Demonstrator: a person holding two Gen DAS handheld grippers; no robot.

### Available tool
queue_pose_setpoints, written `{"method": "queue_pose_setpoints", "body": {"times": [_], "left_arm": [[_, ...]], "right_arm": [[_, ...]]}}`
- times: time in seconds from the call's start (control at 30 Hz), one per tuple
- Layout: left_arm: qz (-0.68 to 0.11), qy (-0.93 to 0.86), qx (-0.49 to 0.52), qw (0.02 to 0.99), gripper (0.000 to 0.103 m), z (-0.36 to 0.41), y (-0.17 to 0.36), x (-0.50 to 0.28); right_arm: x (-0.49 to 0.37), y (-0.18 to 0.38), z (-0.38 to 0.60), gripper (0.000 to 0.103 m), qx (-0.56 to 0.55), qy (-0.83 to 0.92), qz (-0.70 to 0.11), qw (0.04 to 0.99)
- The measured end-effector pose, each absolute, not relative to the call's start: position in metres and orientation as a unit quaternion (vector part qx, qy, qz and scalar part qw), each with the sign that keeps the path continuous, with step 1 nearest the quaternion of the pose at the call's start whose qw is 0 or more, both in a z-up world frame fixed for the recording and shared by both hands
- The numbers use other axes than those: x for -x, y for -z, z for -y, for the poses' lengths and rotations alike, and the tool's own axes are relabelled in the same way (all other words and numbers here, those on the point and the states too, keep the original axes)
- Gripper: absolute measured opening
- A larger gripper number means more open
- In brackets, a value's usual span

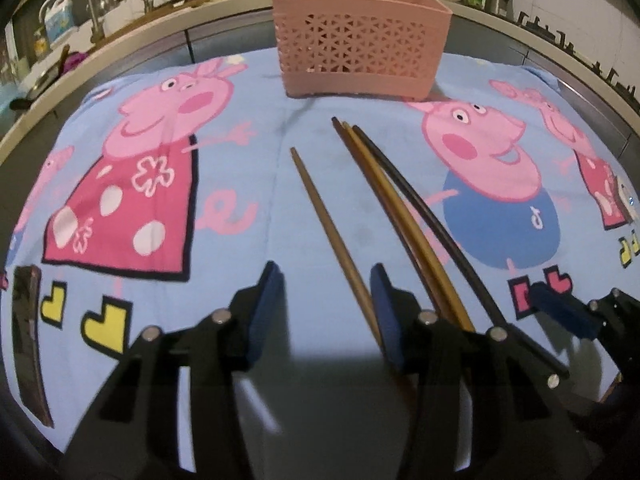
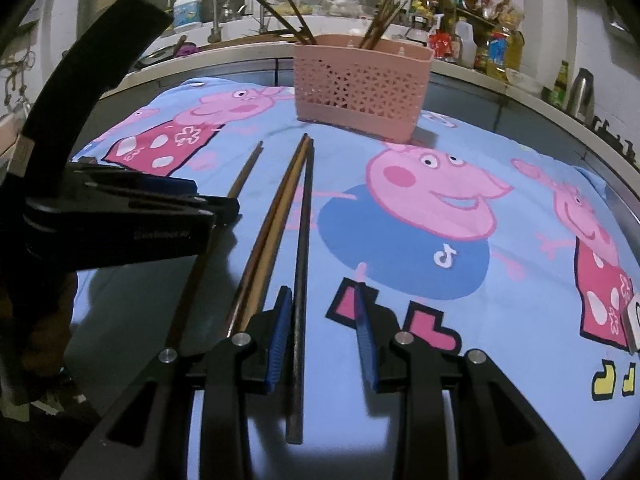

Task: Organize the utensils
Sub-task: 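Close the left tool on a chopstick while the right tool grasps another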

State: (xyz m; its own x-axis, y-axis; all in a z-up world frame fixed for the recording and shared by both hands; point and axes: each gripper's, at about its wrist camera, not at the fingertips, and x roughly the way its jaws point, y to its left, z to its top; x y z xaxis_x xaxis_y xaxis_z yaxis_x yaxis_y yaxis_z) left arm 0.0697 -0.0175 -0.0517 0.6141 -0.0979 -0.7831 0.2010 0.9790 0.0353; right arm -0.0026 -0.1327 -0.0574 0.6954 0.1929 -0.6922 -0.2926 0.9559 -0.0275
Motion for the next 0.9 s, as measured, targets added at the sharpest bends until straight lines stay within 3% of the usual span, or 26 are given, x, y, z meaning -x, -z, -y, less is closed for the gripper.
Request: {"method": "queue_pose_setpoints", "body": {"times": [0.3, 0.73, 0.9], "left_arm": [[-0.428, 0.094, -0.059, 0.897, 0.036, 0.012, 0.05, -0.081], [-0.428, 0.133, -0.038, 0.893, 0.033, 0.005, 0.045, -0.117], [-0.431, 0.145, -0.015, 0.891, 0.017, -0.001, 0.043, -0.138]], "right_arm": [[-0.022, 0.056, 0.13, 0.0, 0.071, -0.122, -0.378, 0.915], [-0.094, 0.046, 0.12, 0.0, 0.059, -0.163, -0.437, 0.883], [-0.14, 0.04, 0.107, 0.0, 0.075, -0.178, -0.449, 0.873]]}}
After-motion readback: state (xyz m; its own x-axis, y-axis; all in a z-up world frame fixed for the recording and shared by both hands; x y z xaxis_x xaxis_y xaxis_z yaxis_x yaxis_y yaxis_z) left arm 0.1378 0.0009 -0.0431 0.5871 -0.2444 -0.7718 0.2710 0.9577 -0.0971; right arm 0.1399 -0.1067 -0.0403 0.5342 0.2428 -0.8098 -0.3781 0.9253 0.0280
